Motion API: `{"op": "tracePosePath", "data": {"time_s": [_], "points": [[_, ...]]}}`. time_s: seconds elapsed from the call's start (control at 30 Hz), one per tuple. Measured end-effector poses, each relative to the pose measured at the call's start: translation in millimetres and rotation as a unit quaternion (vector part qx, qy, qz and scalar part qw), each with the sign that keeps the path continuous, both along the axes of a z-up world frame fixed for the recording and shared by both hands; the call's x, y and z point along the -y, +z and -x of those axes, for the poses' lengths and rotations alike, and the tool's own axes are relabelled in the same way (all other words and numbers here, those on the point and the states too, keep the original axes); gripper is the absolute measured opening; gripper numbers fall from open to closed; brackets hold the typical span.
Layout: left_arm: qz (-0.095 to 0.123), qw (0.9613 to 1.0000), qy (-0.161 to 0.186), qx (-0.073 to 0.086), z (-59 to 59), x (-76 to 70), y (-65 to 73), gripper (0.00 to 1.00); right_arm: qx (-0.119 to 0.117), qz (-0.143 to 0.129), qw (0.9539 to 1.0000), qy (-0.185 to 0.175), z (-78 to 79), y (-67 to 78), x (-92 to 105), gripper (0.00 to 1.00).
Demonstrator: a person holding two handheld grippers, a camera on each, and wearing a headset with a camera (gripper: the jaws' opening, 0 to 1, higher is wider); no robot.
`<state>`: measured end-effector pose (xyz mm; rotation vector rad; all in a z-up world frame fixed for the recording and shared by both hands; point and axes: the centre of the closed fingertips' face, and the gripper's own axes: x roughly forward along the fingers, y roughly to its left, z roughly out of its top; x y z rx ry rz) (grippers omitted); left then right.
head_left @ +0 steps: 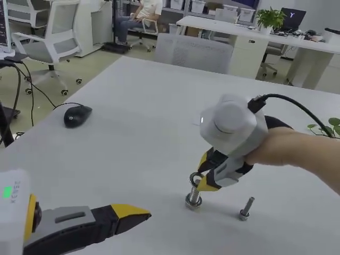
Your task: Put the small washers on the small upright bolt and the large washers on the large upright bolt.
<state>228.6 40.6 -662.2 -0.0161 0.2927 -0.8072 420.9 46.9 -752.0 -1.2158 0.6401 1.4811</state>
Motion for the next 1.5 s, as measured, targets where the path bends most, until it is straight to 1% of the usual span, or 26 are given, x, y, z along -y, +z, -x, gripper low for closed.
{"op": "tracePosePath", "data": {"time_s": [0.1,0.23,0.37,0.5,0.53,0.57,0.63,0.73,0.77,0.8,0.83,0.97,1.0,1.03,1.13,1.27,1.37,1.5], "points": [[-0.001,1.0,0.002,-0.001,0.0,-0.8,-0.3,0.57,-0.004,0.01,0.9999,0.003,0.5,-4.7,1.4,0.22],[0.002,1.0,0.007,-0.002,-0.3,-2.7,-0.2,0.57,0.0,0.02,0.9998,0.005,-1.7,-10.5,3.6,0.22],[0.001,1.0,0.007,-0.004,-0.1,-2.6,-1.6,0.57,-0.003,0.024,0.9997,0.005,-2.5,-16.3,3.1,0.22],[0.002,1.0,0.008,-0.005,-0.4,-2.3,-2.5,0.57,-0.004,0.019,0.9998,0.009,-3.0,-16.1,-0.9,0.23],[0.002,0.9999,0.008,-0.007,-0.7,-2.1,-3.3,0.57,-0.005,0.02,0.9998,0.008,-3.2,-15.8,-0.8,0.23],[0.001,0.9999,0.007,-0.008,-0.7,-1.9,-3.8,0.57,-0.009,0.025,0.9996,0.006,-2.7,-18.6,0.7,0.23],[0.0,0.9999,0.007,-0.008,-0.7,-2.1,-4.0,0.57,-0.007,0.026,0.9996,0.007,-2.5,-19.0,1.1,0.23],[0.005,0.9999,0.011,-0.007,-1.4,-3.3,-3.0,0.57,-0.004,0.029,0.9994,0.016,-1.6,-19.7,0.0,0.23],[0.005,0.9999,0.011,-0.007,-1.6,-3.7,-3.2,0.57,-0.003,0.037,0.9992,0.017,-1.7,-23.0,1.2,0.23],[0.004,0.9999,0.011,-0.008,-1.7,-3.8,-3.7,0.57,-0.001,0.035,0.9992,0.017,-2.2,-21.9,0.4,0.23],[0.002,0.9999,0.01,-0.01,-1.7,-3.6,-4.6,0.57,-0.002,0.039,0.999,0.02,-2.0,-21.8,-0.5,0.23],[0.004,0.9999,0.009,-0.009,-2.4,-2.4,-3.9,0.57,0.003,0.058,0.9978,0.032,0.0,-30.8,1.9,0.23],[0.005,0.9999,0.01,-0.008,-2.8,-2.4,-3.4,0.57,0.009,0.056,0.9977,0.038,-0.9,-29.1,0.3,0.23],[0.005,0.9999,0.011,-0.008,-3.0,-2.6,-3.4,0.57,0.006,0.055,0.9978,0.036,-0.9,-29.6,-0.4,0.23],[0.005,0.9999,0.011,-0.009,-3.3,-3.8,-4.3,0.57,0.004,0.064,0.9972,0.037,-2.9,-38.9,2.1,0.23],[0.006,0.9998,0.014,-0.011,-3.8,-6.2,-5.2,0.57,-0.001,0.067,0.9971,0.037,-3.6,-45.3,3.0,0.23],[0.006,0.9998,0.016,-0.013,-4.3,-7.1,-6.4,0.57,-0.006,0.067,0.9971,0.035,-3.7,-51.6,2.9,0.23],[0.006,0.9997,0.016,-0.015,-5.4,-7.1,-7.6,0.57,-0.015,0.06,0.9976,0.031,-4.1,-54.9,1.3,0.24]]}}
